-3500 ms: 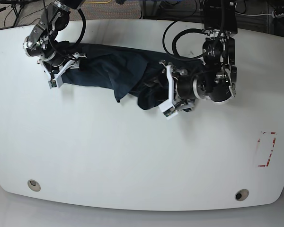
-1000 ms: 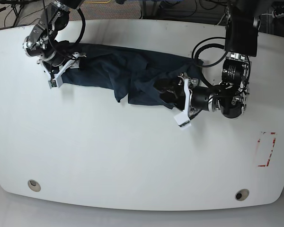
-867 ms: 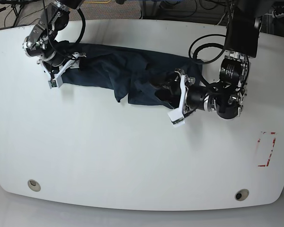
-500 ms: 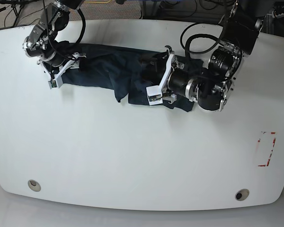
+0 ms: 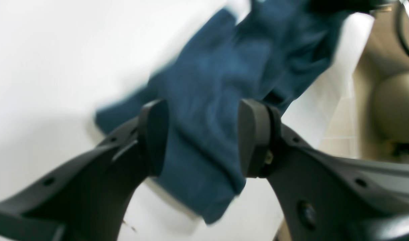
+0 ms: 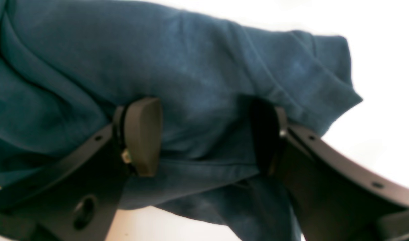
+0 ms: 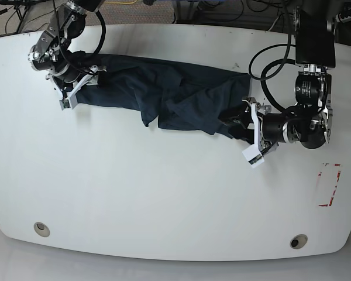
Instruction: Layout the t-shirt on the table in an organized manner, then fold the t-shirt properly
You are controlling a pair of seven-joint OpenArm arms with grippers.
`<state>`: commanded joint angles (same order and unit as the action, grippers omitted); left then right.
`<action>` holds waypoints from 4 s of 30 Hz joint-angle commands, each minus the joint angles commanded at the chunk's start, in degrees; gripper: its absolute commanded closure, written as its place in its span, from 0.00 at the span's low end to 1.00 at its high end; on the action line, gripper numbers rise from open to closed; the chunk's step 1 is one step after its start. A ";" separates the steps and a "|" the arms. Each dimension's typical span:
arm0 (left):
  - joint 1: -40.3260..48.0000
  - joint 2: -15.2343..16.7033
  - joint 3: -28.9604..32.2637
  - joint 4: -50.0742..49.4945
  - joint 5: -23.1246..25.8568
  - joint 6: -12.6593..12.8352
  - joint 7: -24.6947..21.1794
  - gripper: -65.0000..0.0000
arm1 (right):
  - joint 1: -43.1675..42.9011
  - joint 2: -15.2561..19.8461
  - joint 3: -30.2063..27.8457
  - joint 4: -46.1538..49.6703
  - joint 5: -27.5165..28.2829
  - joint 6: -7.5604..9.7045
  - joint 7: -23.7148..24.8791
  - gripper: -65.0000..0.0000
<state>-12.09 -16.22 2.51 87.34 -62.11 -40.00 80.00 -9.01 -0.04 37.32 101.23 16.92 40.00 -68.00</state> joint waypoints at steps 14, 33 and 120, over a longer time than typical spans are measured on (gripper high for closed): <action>2.73 4.84 -0.09 -0.53 3.96 4.44 0.00 0.54 | 0.00 0.00 0.00 0.00 0.00 0.00 0.00 0.39; 2.37 9.41 3.52 -0.35 13.63 4.26 0.00 0.55 | -0.18 0.00 0.00 0.00 0.00 0.00 -0.09 0.39; 5.36 10.81 14.51 15.12 25.32 0.00 0.00 0.88 | 0.00 0.00 0.00 0.00 -0.35 0.00 -0.09 0.39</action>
<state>-6.73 -5.41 17.01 102.46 -36.79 -40.00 80.00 -9.01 -0.04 37.32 101.23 16.57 40.00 -68.09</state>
